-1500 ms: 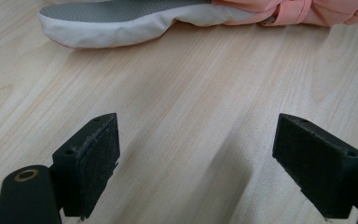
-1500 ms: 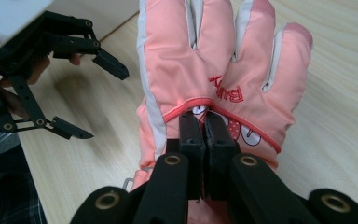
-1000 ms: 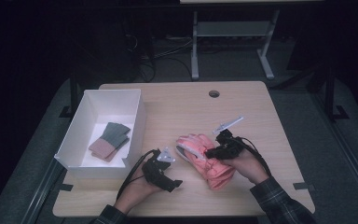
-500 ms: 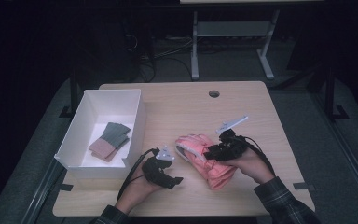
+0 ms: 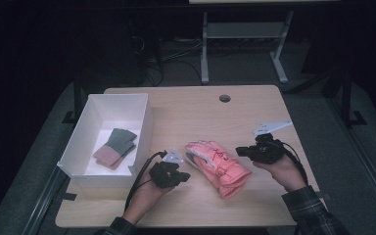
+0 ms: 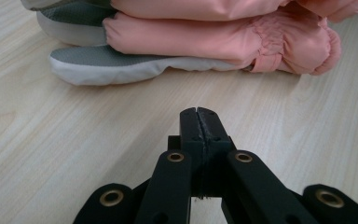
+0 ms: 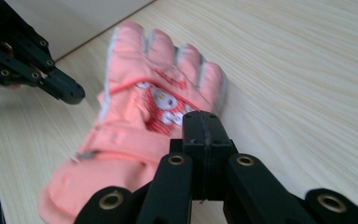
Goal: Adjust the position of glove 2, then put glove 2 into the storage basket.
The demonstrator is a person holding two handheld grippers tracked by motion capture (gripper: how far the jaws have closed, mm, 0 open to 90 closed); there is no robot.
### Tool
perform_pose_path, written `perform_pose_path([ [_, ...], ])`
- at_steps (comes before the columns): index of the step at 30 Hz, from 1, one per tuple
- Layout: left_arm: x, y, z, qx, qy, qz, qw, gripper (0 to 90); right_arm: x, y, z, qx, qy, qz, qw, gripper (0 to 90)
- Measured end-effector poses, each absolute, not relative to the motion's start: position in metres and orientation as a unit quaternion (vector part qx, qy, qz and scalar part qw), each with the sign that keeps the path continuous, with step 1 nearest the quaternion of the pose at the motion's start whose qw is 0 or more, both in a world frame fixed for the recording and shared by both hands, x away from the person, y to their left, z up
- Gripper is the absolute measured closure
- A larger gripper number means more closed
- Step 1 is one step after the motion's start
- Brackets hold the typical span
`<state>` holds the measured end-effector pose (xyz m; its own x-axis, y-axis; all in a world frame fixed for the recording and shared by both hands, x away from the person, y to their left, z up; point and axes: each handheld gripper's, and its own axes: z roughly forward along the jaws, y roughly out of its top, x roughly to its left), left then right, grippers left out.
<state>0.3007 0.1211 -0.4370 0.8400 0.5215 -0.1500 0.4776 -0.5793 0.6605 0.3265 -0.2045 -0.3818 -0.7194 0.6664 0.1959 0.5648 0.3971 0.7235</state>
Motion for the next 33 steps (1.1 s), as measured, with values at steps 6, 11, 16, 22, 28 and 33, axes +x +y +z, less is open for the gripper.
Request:
perform_pose_path([
  [6,0.307,0.115,-0.437,0.886,0.288,0.029,0.363,89.6,0.321,-0.231,-0.400,0.384,0.829,0.400,0.071,90.0],
  [11,0.311,0.101,-0.439,0.887,0.287,0.027,0.361,89.6,0.314,-0.244,-0.422,0.386,0.833,0.391,0.067,90.0],
  [16,0.320,0.092,-0.439,0.895,0.276,0.032,0.349,89.6,0.307,-0.245,-0.435,0.377,0.839,0.388,0.059,90.0],
  [22,0.327,0.085,-0.441,0.898,0.271,0.030,0.346,89.6,0.309,-0.238,-0.446,0.370,0.850,0.371,0.051,90.0],
  [28,0.337,0.081,-0.441,0.894,0.276,0.025,0.352,89.6,0.302,-0.228,-0.452,0.349,0.860,0.371,0.035,90.0],
  [33,0.346,0.080,-0.442,0.894,0.274,0.015,0.355,89.6,0.296,-0.223,-0.453,0.342,0.860,0.378,0.024,90.0],
])
